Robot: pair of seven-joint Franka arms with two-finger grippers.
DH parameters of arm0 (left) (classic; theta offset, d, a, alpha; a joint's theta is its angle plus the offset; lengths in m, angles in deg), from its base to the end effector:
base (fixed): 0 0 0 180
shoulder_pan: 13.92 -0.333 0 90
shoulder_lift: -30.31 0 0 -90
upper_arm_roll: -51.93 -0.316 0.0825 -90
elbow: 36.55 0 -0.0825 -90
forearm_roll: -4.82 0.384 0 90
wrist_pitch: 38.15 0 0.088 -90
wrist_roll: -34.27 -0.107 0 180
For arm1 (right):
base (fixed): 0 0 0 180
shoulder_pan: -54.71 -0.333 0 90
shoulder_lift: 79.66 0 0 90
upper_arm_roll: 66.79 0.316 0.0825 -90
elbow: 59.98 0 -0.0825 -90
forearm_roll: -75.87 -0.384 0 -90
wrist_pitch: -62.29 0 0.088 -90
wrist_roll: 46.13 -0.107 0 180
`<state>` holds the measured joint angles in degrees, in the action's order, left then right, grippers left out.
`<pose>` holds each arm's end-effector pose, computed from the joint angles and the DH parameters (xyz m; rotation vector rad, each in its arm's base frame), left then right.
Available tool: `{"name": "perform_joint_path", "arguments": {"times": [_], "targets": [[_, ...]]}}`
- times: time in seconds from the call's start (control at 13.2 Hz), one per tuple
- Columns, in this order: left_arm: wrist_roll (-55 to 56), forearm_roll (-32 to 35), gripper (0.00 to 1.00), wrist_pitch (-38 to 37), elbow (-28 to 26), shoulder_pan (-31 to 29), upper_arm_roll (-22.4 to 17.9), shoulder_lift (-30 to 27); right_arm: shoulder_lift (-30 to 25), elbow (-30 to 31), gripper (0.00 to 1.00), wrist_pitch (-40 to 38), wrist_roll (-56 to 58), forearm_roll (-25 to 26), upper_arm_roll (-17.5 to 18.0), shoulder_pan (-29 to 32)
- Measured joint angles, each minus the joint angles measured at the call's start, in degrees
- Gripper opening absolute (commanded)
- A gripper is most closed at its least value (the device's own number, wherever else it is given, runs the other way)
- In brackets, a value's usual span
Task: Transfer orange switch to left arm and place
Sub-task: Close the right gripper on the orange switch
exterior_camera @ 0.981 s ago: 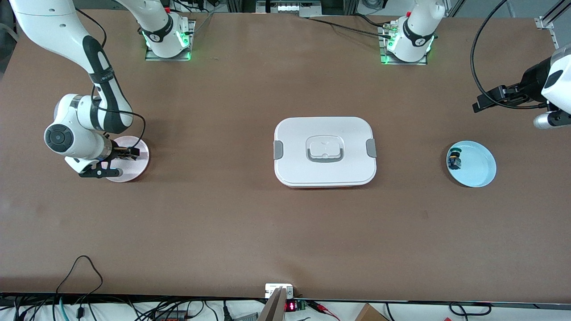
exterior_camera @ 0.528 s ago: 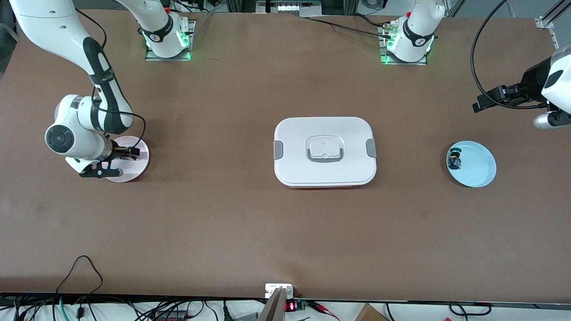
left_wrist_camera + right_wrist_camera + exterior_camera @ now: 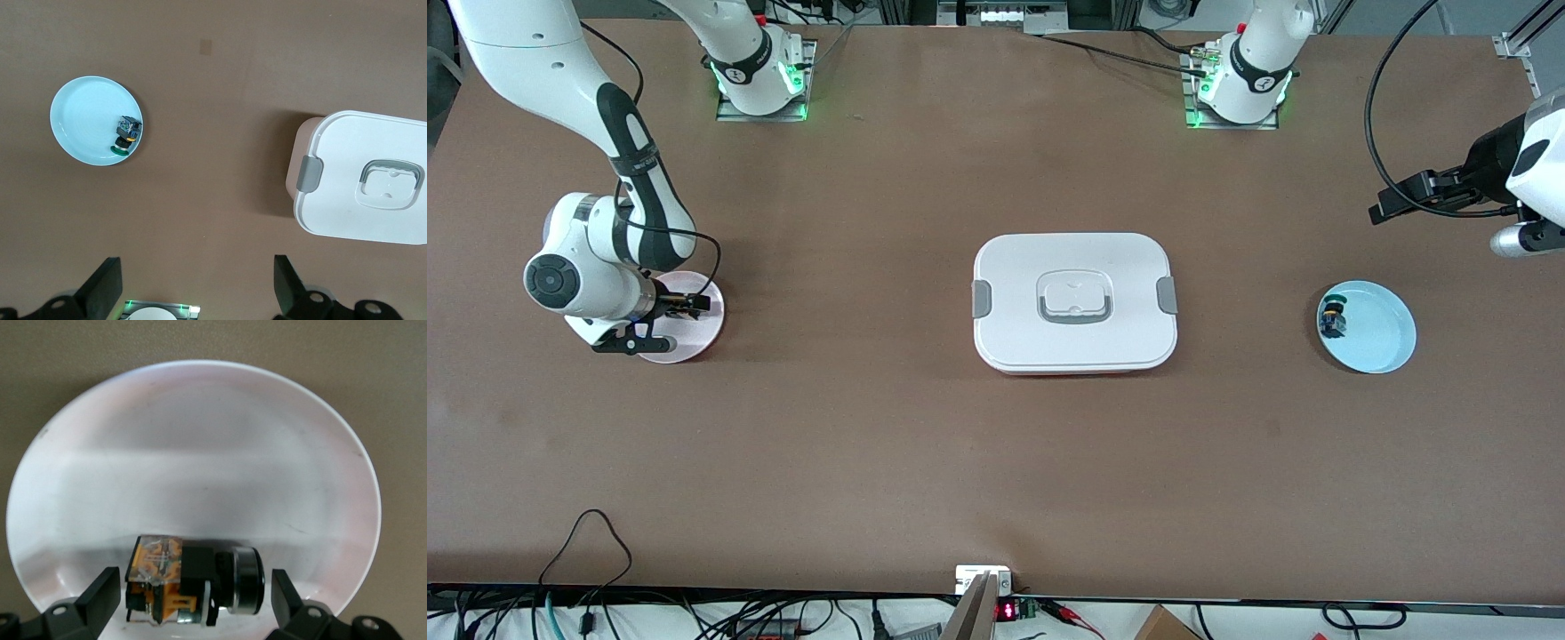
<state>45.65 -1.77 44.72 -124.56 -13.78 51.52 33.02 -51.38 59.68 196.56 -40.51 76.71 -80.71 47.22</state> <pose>0.5550 -0.0109 0.6052 3.0179 0.2981 -0.2240 0.5548 -0.0654 0.1737 3.0185 0.0186 -0.3596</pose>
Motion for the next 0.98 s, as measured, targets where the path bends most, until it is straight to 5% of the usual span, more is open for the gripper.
{"name": "perform_joint_path", "arguments": {"times": [0.15, 0.3, 0.38, 0.45, 0.98], "targets": [[0.00, 0.00, 1.00, 0.00, 0.00, 0.00, 0.00, 0.00, 0.03, 0.06, 0.99, 0.27, 0.00, -0.05, 0.00, 0.00], [0.00, 0.00, 1.00, 0.00, 0.00, 0.00, 0.00, 0.00, 0.06, 0.13, 0.71, 0.49, 0.01, -0.07, 0.00, 0.01], [0.00, 0.00, 1.00, 0.00, 0.00, 0.00, 0.00, 0.00, 0.10, 0.15, 0.38, 0.65, 0.04, -0.07, 0.00, 0.01], [0.00, 0.00, 1.00, 0.00, 0.00, 0.00, 0.00, 0.00, 0.14, 0.15, 0.28, 0.81, 0.04, -0.10, -0.01, 0.06], [0.00, 0.00, 1.00, 0.00, 0.00, 0.00, 0.00, 0.00, -0.32, -0.31, 0.06, 0.96, 2.58, -0.43, 0.16, 0.42]]}}
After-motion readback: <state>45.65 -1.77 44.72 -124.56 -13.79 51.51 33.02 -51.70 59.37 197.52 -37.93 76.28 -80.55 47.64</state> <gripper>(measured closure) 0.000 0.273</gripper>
